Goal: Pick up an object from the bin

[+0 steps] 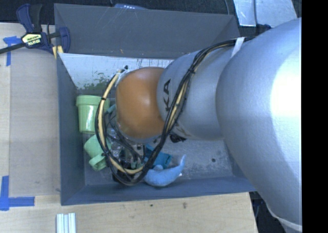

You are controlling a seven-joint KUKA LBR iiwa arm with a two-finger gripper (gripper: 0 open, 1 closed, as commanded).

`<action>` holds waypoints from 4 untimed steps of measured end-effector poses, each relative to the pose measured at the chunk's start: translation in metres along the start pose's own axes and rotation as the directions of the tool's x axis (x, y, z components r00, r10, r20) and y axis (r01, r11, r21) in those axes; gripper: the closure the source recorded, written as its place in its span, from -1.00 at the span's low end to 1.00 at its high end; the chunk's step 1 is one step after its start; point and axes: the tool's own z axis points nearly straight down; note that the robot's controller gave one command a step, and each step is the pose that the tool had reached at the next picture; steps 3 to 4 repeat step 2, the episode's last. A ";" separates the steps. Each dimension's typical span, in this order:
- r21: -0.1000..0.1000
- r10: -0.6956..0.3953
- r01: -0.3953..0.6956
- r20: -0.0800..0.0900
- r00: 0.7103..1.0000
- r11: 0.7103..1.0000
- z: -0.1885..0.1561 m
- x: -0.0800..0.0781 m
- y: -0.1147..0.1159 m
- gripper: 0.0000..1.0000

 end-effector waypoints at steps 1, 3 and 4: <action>-0.001 0.000 0.000 0.002 1.000 1.000 -0.016 -0.001 0.000 1.00; -0.003 0.000 0.000 0.007 1.000 1.000 -0.026 -0.002 0.001 1.00; -0.003 0.000 0.000 0.007 1.000 1.000 -0.026 -0.002 0.001 1.00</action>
Offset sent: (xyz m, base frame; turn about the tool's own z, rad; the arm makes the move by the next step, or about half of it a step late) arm 0.0000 0.0000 0.0238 0.0000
